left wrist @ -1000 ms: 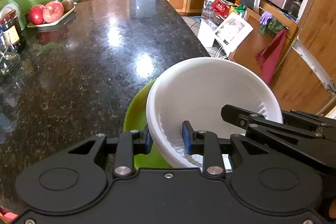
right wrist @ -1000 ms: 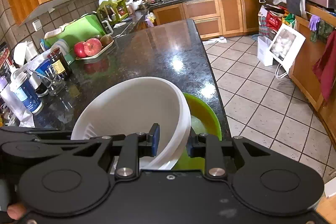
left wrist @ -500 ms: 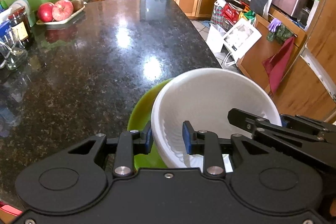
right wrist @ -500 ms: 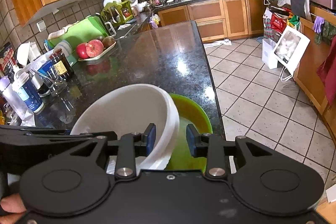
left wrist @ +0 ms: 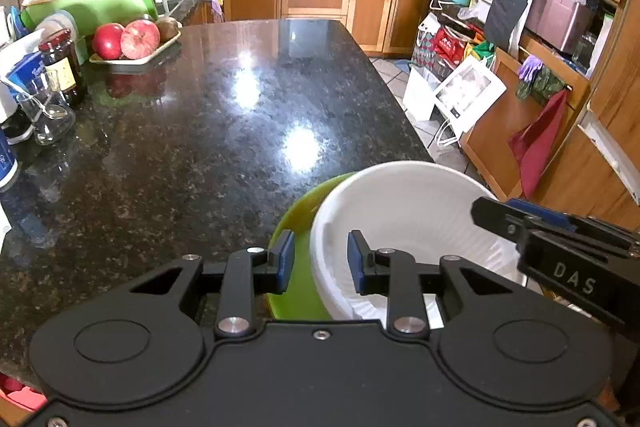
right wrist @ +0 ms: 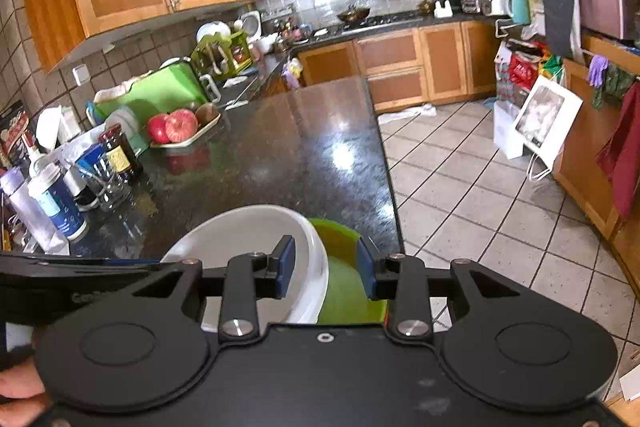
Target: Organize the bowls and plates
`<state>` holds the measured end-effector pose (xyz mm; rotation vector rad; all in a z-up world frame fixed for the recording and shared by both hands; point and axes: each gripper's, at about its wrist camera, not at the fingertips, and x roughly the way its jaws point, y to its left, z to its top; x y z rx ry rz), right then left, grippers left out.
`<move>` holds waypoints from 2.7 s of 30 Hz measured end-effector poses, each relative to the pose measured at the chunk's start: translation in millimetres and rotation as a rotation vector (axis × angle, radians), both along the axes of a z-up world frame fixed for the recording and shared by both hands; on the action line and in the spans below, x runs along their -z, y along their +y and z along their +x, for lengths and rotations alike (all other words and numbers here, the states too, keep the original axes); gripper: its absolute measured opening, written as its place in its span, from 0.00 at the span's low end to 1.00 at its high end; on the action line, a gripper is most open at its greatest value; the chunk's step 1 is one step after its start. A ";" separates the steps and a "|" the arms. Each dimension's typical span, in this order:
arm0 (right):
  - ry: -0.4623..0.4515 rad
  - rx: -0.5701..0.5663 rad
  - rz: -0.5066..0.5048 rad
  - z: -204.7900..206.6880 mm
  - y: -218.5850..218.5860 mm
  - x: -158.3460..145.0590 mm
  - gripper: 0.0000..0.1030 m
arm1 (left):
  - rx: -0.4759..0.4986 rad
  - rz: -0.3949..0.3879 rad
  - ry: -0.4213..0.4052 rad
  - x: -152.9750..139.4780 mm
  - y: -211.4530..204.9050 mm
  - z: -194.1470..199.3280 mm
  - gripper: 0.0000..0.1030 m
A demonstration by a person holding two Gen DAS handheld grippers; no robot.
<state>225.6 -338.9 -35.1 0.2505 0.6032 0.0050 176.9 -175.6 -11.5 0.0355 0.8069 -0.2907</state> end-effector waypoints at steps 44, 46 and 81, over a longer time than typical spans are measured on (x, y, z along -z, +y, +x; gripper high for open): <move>-0.003 0.129 -0.111 -151.6 71.5 -17.6 0.36 | -0.019 0.068 -0.016 4.7 30.0 -106.3 0.37; -0.005 0.130 -0.113 -154.6 72.4 -18.1 0.36 | -0.022 0.070 -0.022 4.2 30.3 -110.0 0.37; -0.026 0.101 -0.119 -160.8 72.3 -20.9 0.36 | -0.017 0.043 -0.056 1.7 33.8 -115.6 0.37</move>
